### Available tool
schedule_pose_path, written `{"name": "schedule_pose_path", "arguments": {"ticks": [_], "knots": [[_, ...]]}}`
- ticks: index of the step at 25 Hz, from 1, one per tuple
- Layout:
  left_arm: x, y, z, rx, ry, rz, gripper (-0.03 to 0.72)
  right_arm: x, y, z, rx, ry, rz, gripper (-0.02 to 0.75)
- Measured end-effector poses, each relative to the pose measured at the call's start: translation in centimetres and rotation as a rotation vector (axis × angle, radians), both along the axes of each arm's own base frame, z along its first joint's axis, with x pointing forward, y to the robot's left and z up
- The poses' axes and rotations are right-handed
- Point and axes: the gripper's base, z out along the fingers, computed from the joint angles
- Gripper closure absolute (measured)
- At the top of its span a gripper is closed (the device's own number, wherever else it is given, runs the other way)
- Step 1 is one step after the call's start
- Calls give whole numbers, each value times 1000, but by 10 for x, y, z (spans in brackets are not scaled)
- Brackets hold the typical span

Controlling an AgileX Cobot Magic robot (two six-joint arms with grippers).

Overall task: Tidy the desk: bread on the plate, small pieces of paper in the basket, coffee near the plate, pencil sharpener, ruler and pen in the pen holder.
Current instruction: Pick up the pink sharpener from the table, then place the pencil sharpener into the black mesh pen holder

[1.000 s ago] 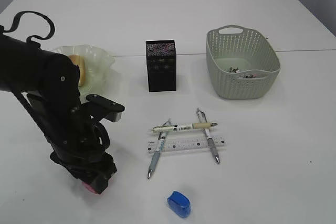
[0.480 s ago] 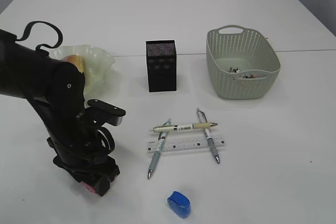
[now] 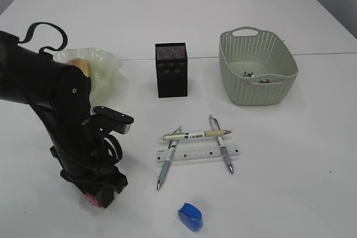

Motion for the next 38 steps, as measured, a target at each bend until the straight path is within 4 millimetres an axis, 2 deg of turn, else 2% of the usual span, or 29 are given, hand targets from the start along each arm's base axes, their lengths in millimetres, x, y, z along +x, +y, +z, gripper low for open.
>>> {"name": "schedule_pose_path", "arguments": {"ticks": [5, 9, 12, 17, 21, 25, 30, 38], "knots": [[-2, 0, 3, -2, 23, 12, 389, 0, 0, 0, 0, 0, 0, 248], [-7, 1, 24, -27, 10, 18, 389, 0, 0, 0, 0, 0, 0, 248], [-19, 6, 40, -73, -17, 44, 389, 0, 0, 0, 0, 0, 0, 248], [-42, 21, 59, -191, -223, 88, 389, 0, 0, 0, 0, 0, 0, 248], [-50, 32, 70, -282, -458, 101, 390, 0, 0, 0, 0, 0, 0, 248], [-41, 32, 80, -371, -701, 94, 390, 0, 0, 0, 0, 0, 0, 248], [-21, 25, 101, -504, -997, 107, 390, 0, 0, 0, 0, 0, 0, 248], [28, -5, 132, -594, -1146, 116, 390, 2, 0, -1, -1, 5, 0, 248]]}}
